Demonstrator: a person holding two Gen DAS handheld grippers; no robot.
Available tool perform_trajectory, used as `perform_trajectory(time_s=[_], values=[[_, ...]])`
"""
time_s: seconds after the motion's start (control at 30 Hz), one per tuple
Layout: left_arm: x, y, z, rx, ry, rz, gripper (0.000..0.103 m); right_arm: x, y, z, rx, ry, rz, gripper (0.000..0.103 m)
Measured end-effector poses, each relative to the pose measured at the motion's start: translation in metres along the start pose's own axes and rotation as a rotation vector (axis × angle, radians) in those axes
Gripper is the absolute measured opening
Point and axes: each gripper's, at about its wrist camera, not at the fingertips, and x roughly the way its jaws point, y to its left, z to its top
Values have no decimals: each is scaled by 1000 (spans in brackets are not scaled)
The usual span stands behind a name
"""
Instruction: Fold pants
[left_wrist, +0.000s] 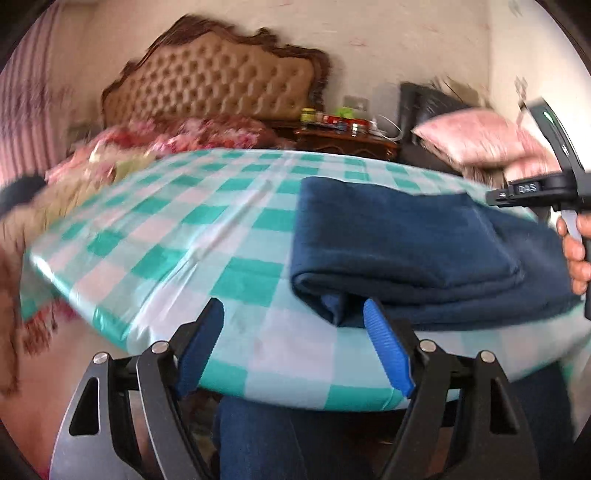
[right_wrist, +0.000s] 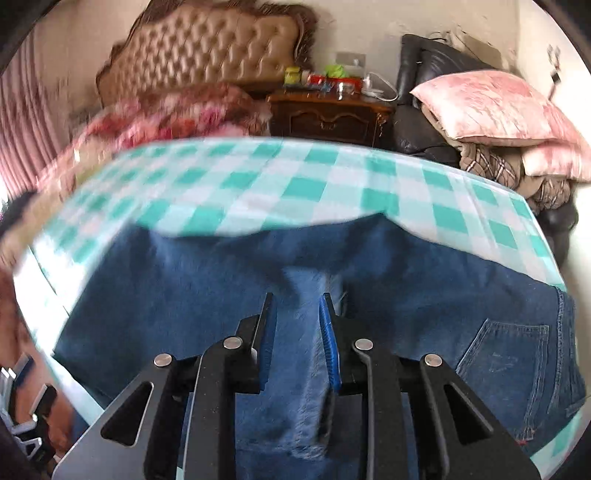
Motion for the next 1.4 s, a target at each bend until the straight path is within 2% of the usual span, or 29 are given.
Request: perform_trajectory(time_s=[0.07,0.17,0.23,0.33,0.4,0.47,0.53,0.63,0.7,0.77,0.83,0.9,1.03,1.17,1.27,1.4], values=[[13,-11,3,51,10,11,78,16,5,-9,-13,55,-42,25],[30,-25,-3,167,32,101,78,40,-6,-21,10,146,-98,25],[38,-17,-2,143,47,107,78,43,-12,-29,22,156,-99,25],[45,5,-2,63,81,103,80,44,-14,-32,6,153,-105,28],[45,34,-3,-83,115,53,85,42,-12,-32,-4,154,-117,28],[44,53,-4,-221,139,19,84,42,-9,-31,-20,151,-131,28],[40,61,-5,-284,158,16,83,41,-7,-32,-32,148,-140,28],[37,41,1,-159,142,24,81,40,-8,-31,-24,149,-138,28],[38,31,3,-120,144,24,81,40,-9,-32,-21,150,-137,28],[42,30,5,-111,148,58,82,40,-9,-32,-20,148,-136,28],[45,37,7,-137,152,58,83,40,-8,-32,-22,150,-136,28],[49,39,6,-117,173,79,84,40,-9,-32,-27,152,-134,29],[48,33,1,-16,195,214,85,40,-12,-32,-13,150,-132,33],[34,36,6,-43,148,104,85,40,-11,-32,-21,146,-137,33],[34,32,9,-9,136,84,85,39,-11,-33,-17,144,-135,35],[46,38,6,0,172,100,88,39,-13,-33,-14,143,-132,38]])
